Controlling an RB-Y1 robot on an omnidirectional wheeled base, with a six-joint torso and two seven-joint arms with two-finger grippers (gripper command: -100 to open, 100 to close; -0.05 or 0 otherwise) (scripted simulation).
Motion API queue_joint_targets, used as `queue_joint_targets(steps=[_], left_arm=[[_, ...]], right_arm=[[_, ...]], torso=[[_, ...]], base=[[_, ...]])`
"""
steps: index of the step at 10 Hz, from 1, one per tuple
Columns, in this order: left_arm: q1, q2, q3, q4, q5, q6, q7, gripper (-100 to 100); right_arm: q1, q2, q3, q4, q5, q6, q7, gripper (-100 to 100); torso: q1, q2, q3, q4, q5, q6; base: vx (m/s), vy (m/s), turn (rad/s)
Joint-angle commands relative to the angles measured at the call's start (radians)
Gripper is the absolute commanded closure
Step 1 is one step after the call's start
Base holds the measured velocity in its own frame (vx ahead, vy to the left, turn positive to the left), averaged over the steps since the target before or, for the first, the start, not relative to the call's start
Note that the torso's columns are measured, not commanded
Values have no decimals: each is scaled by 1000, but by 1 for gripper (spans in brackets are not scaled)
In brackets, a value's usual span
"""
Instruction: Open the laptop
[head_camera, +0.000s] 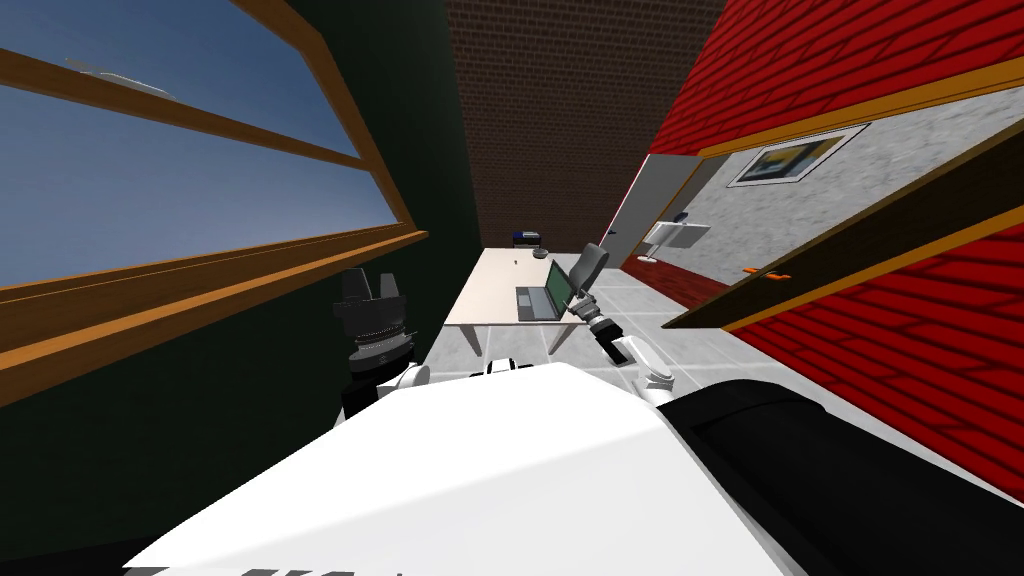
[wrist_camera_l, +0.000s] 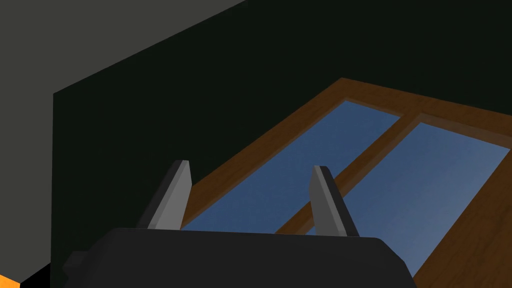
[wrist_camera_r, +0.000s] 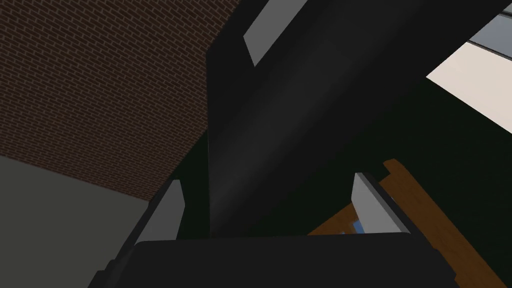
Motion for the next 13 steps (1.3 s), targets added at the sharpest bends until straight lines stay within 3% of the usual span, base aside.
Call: queue_joint_targets(steps=[1, 2, 11, 12, 13], left_arm=[[0, 0, 0, 0, 0, 0, 0, 0], [0, 0, 0, 0, 0, 0, 0, 0], [0, 0, 0, 0, 0, 0, 0, 0], [0, 0, 0, 0, 0, 0, 0, 0], [0, 0, 0, 0, 0, 0, 0, 0]], right_arm=[[-2, -15, -5, 2, -3, 5, -9, -100], [-3, -17, -6, 2, -4, 6, -12, 100], [103, -63, -23, -100, 164, 19, 149, 100], [96, -61, -22, -92, 153, 19, 135, 100], [106, -50, -10, -96, 200, 29, 189, 100]], torso=[[0, -6, -3, -1, 0, 0], [0, -3, -2, -1, 0, 0], [2, 0, 0, 0, 1, 0], [2, 1, 0, 1, 2, 0], [1, 2, 1, 1, 1, 0]], base=[[77, 11, 13], [11, 2, 0], [34, 89, -14], [13, 38, -7], [13, 49, 24]])
